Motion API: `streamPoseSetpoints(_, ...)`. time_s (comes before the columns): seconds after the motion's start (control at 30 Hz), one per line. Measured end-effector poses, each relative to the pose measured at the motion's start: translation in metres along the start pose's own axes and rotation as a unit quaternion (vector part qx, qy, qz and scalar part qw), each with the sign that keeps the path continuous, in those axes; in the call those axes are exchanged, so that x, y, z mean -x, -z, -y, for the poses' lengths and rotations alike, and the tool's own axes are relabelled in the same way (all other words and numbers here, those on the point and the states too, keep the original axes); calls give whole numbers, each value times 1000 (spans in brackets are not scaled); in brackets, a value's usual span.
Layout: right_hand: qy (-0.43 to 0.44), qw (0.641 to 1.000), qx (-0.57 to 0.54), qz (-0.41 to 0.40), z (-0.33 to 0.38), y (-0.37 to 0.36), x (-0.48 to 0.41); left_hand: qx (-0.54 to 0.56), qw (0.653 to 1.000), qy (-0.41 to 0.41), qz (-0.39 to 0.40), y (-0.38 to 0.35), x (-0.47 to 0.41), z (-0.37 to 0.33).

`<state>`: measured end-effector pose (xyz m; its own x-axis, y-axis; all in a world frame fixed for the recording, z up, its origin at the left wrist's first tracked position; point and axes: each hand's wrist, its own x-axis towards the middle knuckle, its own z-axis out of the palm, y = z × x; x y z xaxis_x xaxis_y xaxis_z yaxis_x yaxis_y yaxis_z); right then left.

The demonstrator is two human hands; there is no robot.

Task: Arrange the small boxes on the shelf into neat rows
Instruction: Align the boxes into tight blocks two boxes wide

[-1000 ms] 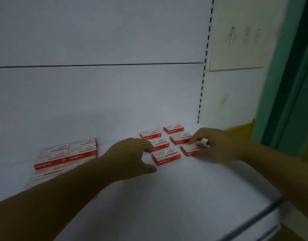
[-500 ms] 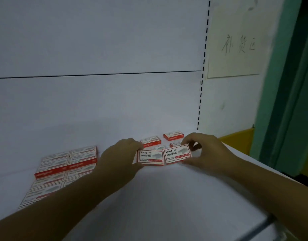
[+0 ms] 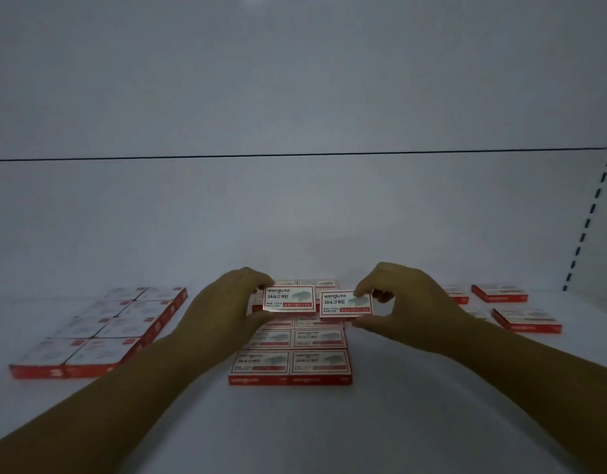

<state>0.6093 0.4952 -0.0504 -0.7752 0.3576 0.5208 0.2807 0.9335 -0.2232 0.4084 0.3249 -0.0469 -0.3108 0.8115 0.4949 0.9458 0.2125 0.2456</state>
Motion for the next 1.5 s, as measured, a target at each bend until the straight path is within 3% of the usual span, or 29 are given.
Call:
streamPoseSetpoints(0.2,-32,998,-55,18,-2,-35,-11,119,979,147,73,-10,8,25)
streamPoseSetpoints(0.63,-72,987,-134,43,-6,-61,-20,197,959,193,64,-22,4,33)
streamPoseSetpoints(0.83,-61,987,-139,43,-8,-62,-19,179,960,204,70,-20,4,28)
streamPoseSetpoints(0.93,-56,985,-135,90,-7,-53,-18,149,959,225,84,-7,3,22)
streamPoseSetpoints(1.03,-62,979,-106,165,-14,-24,-18,81,979,182,53,12,-4,8)
streamPoseSetpoints(1.13,-118,967,-74,212,-39,24,-11,74,990,68,99,15,-17,-35)
streamPoseSetpoints(1.27,-224,962,-7,154,-94,74,33,80,980,-64,169,-25,-41,-104)
streamPoseSetpoints(1.37,-320,942,-22,99,-131,87,70,88,972,-87,202,-70,-57,-139)
streamPoseSetpoints(1.5,-359,920,-92,131,-158,84,96,77,967,-81,227,-111,-78,-167)
